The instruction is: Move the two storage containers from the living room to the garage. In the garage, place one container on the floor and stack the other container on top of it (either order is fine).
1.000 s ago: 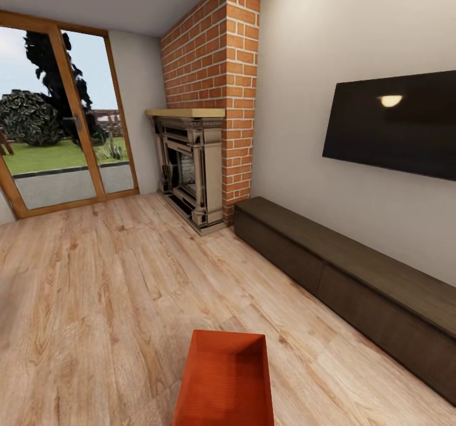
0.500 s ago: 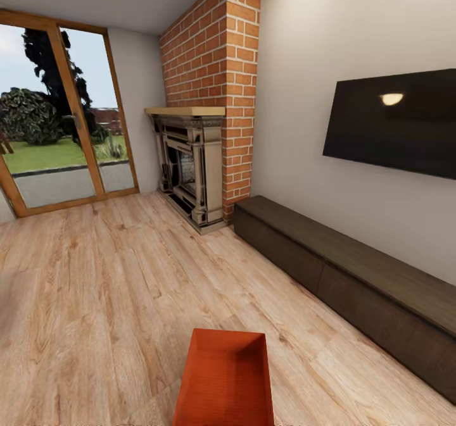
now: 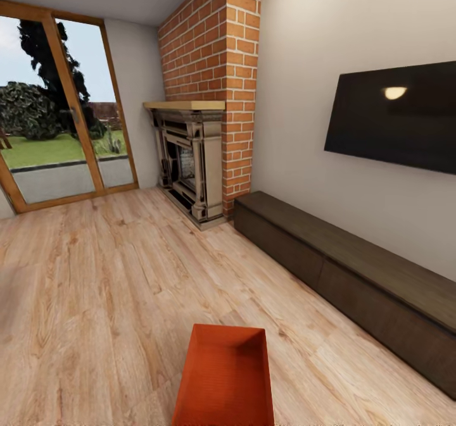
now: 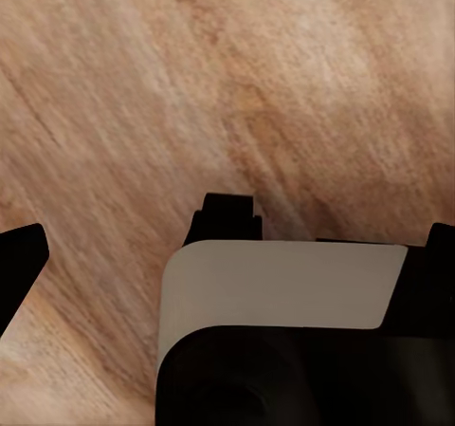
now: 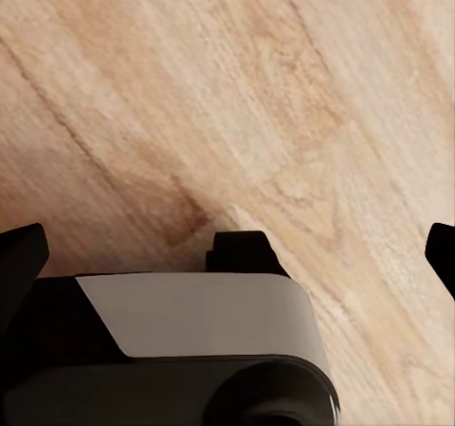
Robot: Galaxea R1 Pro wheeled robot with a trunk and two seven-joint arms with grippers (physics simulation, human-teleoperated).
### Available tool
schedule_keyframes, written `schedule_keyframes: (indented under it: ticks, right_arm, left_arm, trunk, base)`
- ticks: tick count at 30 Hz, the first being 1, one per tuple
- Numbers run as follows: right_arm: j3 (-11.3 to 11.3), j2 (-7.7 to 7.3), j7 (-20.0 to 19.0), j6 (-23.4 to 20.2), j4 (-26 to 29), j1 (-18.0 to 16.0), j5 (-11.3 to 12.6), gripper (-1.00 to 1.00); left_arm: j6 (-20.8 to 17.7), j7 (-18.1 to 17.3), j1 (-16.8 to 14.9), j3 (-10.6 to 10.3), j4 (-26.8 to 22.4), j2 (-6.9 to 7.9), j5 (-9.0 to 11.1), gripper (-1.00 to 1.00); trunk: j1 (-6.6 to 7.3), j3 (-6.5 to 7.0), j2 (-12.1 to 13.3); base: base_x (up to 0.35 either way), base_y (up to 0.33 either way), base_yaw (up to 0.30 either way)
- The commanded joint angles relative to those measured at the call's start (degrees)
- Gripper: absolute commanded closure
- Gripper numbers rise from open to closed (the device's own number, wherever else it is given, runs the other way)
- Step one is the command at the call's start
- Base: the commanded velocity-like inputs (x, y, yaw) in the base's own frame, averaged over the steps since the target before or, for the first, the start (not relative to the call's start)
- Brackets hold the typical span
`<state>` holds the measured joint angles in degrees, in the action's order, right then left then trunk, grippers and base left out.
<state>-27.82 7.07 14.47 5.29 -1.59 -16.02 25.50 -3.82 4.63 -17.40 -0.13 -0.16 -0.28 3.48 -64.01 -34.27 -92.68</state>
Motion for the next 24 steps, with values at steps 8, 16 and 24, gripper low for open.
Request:
schedule_keyframes:
  ticks: [8, 16, 24]
  right_arm:
    - [-0.5, 0.04, 0.0, 0.4, -0.2, -0.1, 0.6, -1.0]
    - [-0.5, 0.06, 0.0, 0.3, -0.2, -0.1, 0.6, -1.0]
    - [-0.4, 0.05, 0.0, 0.4, -0.2, -0.1, 0.6, -1.0]
  left_arm:
    - [-0.1, 0.1, 0.0, 0.0, 0.0, 0.01, 0.4, -1.0]
    - [-0.1, 0.1, 0.0, 0.0, 0.0, -0.06, 0.3, -1.0]
    - [-0.1, 0.1, 0.0, 0.0, 0.0, 0.02, 0.4, -1.0]
  trunk:
    - [0.01, -0.79, 0.0]
    - [0.01, -1.52, 0.0]
    - [0.01, -2.25, 0.0]
  base:
    - [0.0, 0.0, 0.0]
    - [0.0, 0.0, 0.0]
    - [0.0, 0.0, 0.0]
